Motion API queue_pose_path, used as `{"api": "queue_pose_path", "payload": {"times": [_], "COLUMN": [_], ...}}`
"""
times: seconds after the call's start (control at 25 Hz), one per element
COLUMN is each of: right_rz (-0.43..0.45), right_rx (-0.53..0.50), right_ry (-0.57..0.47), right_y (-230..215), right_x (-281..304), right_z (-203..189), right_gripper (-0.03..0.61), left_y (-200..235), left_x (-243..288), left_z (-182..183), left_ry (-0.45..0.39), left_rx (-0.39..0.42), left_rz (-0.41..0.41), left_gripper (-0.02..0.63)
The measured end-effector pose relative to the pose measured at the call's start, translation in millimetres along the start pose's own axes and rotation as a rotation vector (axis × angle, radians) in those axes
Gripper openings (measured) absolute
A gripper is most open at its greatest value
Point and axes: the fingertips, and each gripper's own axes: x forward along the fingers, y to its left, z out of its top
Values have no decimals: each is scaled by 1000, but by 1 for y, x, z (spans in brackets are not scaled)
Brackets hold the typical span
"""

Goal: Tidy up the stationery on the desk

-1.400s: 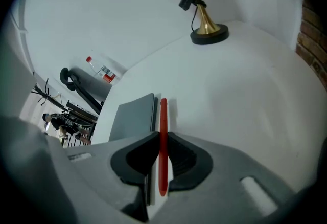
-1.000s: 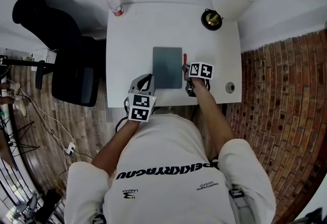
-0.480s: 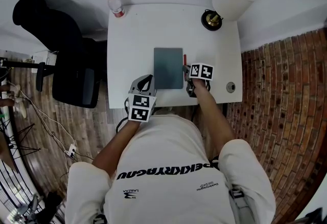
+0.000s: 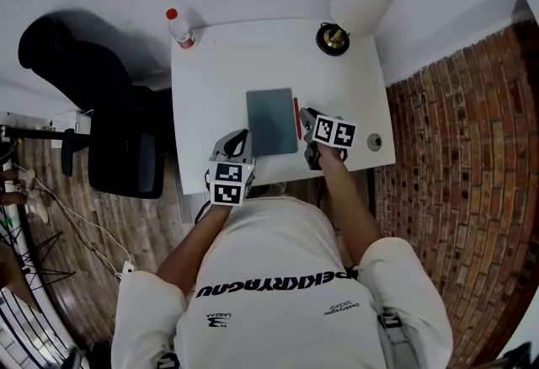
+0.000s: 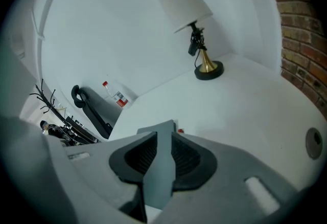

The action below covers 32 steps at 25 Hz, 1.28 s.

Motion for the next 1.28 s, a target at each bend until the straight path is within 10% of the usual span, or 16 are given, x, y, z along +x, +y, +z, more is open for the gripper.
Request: {"api": "queue_pose_path", "payload": {"times": [1.28], "right_rz": [-49], "right_rx": [-327], "right_ry": [-559], "right_y": [119], "right_x": [-160], "right_z": [39], "right_gripper": [-9], "left_y": [-53], "left_x": [-38], "left_z": [84], "left_ry": [-176], "left_rx": [102], "left_rz": [-208], "left_gripper": [-2]}}
